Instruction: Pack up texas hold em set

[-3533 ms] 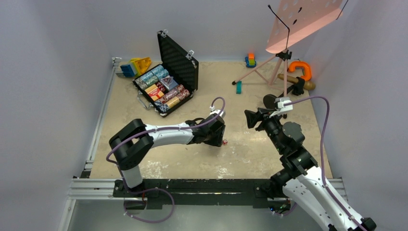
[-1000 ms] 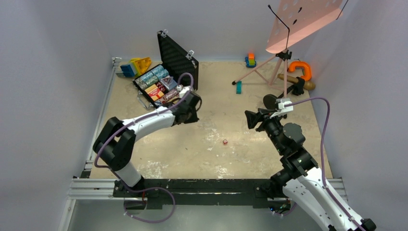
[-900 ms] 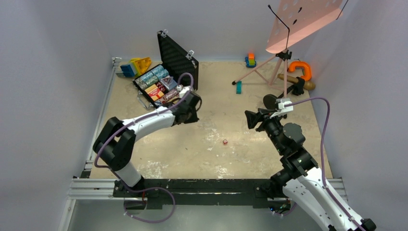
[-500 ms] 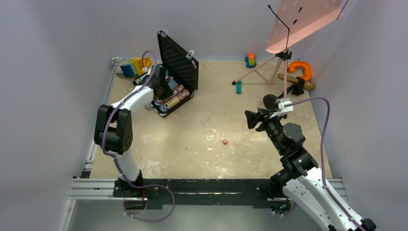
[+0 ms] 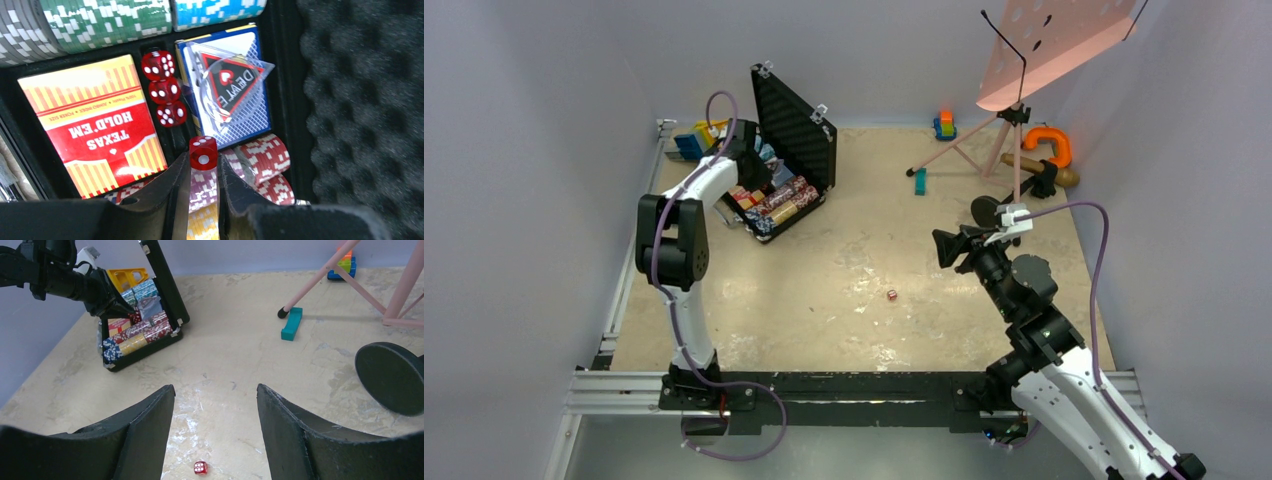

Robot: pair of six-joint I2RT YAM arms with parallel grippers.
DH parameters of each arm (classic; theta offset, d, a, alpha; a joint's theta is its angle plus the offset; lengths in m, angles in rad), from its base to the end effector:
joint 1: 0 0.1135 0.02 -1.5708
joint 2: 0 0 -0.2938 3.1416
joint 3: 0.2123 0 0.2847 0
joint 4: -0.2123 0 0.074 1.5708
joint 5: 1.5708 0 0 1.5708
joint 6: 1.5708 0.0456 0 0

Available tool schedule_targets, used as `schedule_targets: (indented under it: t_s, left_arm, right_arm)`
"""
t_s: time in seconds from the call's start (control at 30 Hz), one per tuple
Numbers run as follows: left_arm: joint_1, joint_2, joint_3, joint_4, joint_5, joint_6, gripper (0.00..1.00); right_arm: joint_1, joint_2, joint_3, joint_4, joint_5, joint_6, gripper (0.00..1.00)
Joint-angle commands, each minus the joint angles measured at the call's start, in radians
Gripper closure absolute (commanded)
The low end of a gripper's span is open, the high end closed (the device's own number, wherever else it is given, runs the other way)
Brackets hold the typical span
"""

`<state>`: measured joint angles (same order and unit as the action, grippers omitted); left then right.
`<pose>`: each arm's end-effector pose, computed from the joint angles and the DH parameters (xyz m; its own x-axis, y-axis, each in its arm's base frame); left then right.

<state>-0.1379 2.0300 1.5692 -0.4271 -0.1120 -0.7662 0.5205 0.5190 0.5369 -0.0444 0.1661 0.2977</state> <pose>0.4974 -0.0639 0.2143 -0.5999 -0.6124 -0.5148 -0.4847 0.7902 -0.3751 0.1434 0.0735 0.3210 -0.1238 0.2625 -0.9570 -0.3251 0.9004 0.2890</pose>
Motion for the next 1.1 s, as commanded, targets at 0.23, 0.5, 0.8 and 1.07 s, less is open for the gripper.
schedule_targets:
  t_s: [0.23,0.5,0.8,1.07]
  left_arm:
    - [0.044,0.058,0.035,0.017,0.069,-0.015,1.00]
    - [0.052,0.104,0.068,0.002,0.102,-0.002,1.00]
    - [0.052,0.098,0.052,0.000,0.079,-0.014,1.00]
    - [0.052,0.073,0.034,0.006,0.044,-0.023,0.79]
  right_arm:
    - [-0.003,0.014,0.008,0.028,0.016,0.004,0.35]
    - [-0.003,0.018,0.008,0.029,0.019,0.003,0.35]
    - [-0.002,0.024,0.008,0.029,0.019,0.003,0.35]
    - [-0.004,0.025,0.008,0.029,0.019,0.003,0.35]
